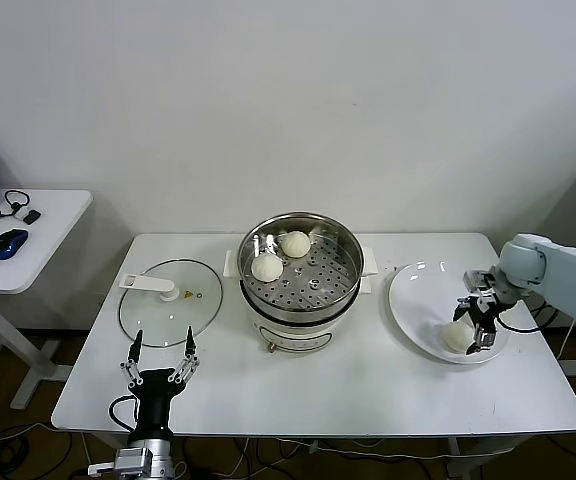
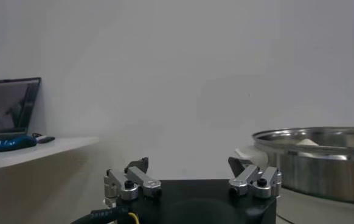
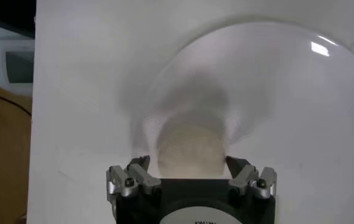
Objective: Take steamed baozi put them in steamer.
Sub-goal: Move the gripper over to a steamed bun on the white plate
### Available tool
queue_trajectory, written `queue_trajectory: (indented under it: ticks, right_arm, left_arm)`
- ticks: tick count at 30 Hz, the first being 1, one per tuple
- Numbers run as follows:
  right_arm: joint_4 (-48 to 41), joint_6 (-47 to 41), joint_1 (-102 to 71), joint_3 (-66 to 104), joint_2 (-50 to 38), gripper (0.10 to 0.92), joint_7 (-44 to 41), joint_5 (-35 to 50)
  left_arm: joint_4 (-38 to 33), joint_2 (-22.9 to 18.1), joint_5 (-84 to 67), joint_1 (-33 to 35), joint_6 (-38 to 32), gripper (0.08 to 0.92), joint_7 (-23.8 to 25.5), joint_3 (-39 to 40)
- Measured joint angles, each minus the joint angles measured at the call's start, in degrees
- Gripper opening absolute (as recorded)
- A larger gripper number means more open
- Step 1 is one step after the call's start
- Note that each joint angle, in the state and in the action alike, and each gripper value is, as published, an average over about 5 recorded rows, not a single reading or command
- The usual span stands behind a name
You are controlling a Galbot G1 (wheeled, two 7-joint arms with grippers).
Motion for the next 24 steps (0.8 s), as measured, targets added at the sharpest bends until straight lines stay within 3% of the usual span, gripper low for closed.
queue_trajectory:
  ticks: [10,21,24]
  right_arm:
    - [-1.06,-0.26,-0.70,0.89,0.78,0.792,0.09,-0.35]
    - [-0.88,-0.30,0.22,0.12,1.26,0.488,0.10,-0.25]
    - [-0.21,-0.28,1.35,-0.69,1.18,0.441,0.08,0.19]
  left_arm:
    - [0.06,0.00,-0.05,-0.31,0.14,0.823,-0.06,0.07]
    - [0.13,0.00,-0.01,-0.26,0.01,0.823,-0.10,0.13]
    - [0.01,0.00,-0.02,-0.24,0.03,0.823,-0.10,0.17]
